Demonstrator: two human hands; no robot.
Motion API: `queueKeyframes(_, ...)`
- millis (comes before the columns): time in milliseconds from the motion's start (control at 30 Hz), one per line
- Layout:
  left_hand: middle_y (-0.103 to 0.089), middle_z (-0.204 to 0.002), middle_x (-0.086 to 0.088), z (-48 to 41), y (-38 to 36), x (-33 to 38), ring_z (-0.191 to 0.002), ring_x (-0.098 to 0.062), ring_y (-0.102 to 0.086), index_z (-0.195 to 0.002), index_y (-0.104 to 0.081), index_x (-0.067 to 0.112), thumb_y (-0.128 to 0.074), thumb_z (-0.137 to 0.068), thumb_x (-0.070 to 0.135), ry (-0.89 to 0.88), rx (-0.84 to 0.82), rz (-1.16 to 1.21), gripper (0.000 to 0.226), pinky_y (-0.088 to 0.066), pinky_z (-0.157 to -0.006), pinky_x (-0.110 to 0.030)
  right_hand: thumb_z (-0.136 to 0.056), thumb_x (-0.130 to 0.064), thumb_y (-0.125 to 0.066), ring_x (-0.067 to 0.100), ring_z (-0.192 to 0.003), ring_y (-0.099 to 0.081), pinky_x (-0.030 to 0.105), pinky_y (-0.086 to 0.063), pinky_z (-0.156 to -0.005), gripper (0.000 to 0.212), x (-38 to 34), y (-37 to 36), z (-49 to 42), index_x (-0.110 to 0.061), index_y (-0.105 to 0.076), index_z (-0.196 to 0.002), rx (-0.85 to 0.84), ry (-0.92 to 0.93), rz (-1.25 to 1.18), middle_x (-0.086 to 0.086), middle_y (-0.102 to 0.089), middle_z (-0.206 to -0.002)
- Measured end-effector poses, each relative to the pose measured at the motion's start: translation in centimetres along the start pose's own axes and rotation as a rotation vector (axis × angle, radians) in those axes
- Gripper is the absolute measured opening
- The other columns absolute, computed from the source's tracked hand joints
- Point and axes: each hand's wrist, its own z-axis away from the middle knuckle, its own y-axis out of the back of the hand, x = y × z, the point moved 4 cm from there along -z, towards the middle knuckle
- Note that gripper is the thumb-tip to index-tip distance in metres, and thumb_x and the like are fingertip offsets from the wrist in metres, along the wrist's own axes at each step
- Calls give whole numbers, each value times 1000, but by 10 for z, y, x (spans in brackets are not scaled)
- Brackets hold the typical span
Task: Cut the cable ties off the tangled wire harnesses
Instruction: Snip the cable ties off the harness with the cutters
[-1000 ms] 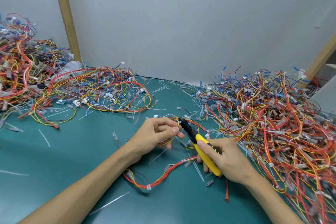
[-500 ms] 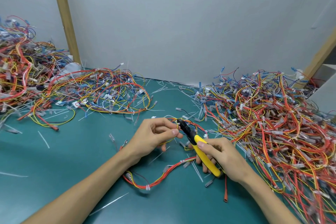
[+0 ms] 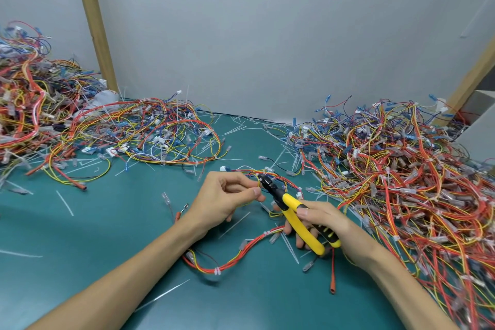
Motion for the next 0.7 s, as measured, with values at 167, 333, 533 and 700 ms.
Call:
queueKeyframes(167, -76, -77, -6, 0, -2, -2, -39, -6, -52, -80, -69, 11, -71, -85, 4, -6, -17, -55, 9, -31, -30, -15, -75, -44, -65, 37, -76, -54, 51, -38, -68, 68, 2, 0, -6, 5, -57, -121, -35, -119, 52, 42, -57, -101)
queueKeyframes(333, -76, -78, -6, 0, -1, -2, -39, -9, -50, -81, -69, 11, -72, -86, 7, -11, -16, -62, 6, -32, -31, -16, -77, -47, -55, 34, -71, -54, 46, -36, -60, 70, 1, -2, -4, 10, -56, -118, -7, -103, 16, 41, -56, -94)
queueKeyframes(533, -77, -78, -5, -1, -1, -1, -44, -12, -51, -82, -70, 11, -72, -86, 9, -12, -14, -70, 5, -32, -32, -16, -63, -80, -64, 24, -67, -66, 35, -49, -55, 92, 10, 1, -7, -2, -64, -111, -13, -65, 1, 23, -66, -91)
queueKeyframes(700, -77, -79, -5, 0, -1, 0, -47, -13, -53, -82, -71, 14, -72, -86, 10, -12, -14, -64, 5, -32, -32, -16, -74, -76, -60, 28, -69, -63, 34, -50, -57, 82, 5, 0, -1, -2, -65, -111, 10, -26, -1, 27, -66, -92)
